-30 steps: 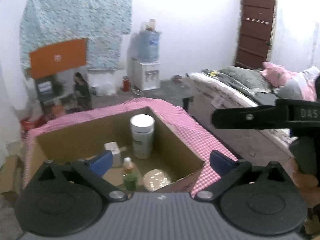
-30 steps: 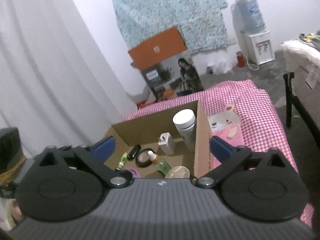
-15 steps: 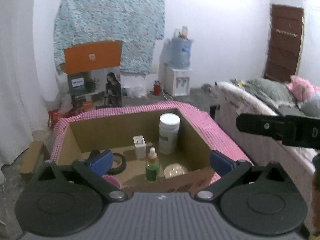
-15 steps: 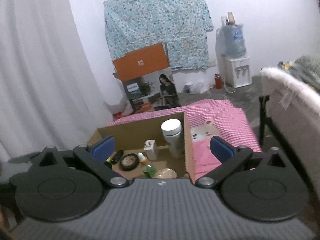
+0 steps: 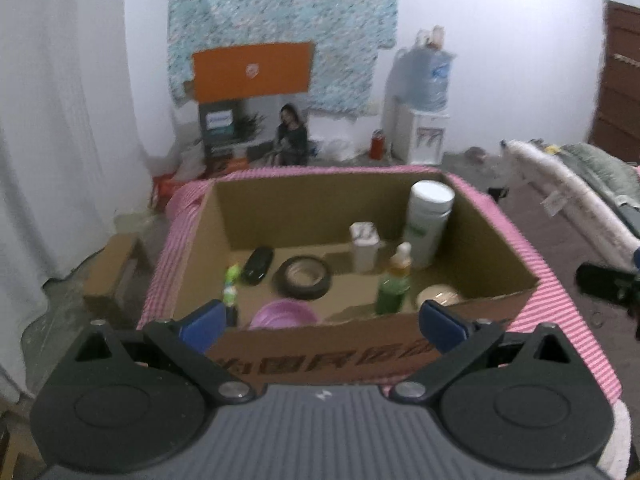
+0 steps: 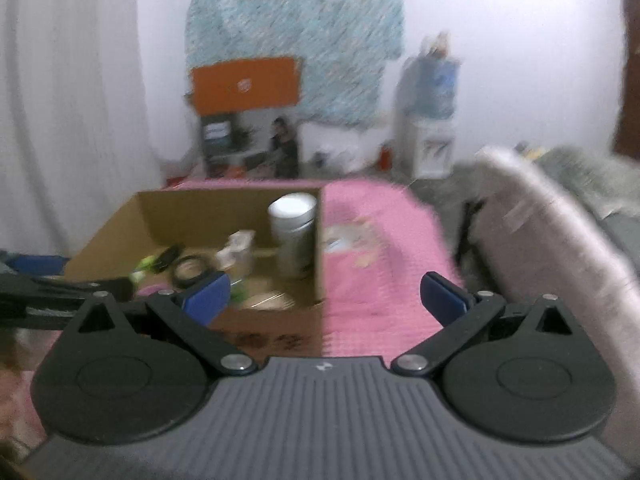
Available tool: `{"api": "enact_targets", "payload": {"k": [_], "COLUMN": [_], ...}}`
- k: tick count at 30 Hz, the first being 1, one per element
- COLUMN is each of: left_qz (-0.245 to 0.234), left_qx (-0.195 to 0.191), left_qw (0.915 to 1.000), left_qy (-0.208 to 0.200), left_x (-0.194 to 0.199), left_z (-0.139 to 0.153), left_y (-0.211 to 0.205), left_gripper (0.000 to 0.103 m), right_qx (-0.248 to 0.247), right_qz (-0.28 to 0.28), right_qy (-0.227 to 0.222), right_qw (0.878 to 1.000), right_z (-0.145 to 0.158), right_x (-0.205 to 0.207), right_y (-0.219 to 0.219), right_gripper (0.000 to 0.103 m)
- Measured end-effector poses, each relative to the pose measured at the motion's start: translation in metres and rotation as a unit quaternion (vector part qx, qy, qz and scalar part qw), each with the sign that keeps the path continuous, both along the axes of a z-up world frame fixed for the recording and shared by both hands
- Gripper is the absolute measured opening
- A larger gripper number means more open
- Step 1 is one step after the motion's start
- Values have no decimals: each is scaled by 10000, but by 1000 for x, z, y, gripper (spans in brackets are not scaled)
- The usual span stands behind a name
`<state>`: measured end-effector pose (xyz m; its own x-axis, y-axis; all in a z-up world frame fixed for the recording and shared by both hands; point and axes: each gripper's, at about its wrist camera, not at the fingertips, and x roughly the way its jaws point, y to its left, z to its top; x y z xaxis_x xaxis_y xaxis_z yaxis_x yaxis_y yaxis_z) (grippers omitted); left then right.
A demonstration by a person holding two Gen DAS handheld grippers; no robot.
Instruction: Organize rigid objects
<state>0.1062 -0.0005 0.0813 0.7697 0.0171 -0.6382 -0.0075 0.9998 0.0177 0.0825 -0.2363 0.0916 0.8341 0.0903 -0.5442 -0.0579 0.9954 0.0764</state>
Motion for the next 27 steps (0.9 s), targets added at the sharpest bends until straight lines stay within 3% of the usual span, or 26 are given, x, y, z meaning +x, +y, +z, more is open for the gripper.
{"api": "enact_targets", "payload": {"k": [3,6,13,27], "left_qz": [123,214,285,305], "left_qx": [-11,0,-26,-61], "left_qw": [9999,9997,9993,9986], "left_qy": [98,113,247,435], "left_x": [1,0,6,10], "left_z": [-2,-1,-2,-7], "left_y": [9,16,23,23], "left_gripper": [103,103,103,103], "right_qx": [326,281,43,13], "right_qz": [210,317,462,455], "right_qy": [467,699,748,859], "right_qw": [9982,9967,9961,9953], "right_z": [-16,-27,-32,-36], "right_x": [20,33,47,53], "right_y": [14,34,63,64], "right_gripper": [102,102,102,102]}}
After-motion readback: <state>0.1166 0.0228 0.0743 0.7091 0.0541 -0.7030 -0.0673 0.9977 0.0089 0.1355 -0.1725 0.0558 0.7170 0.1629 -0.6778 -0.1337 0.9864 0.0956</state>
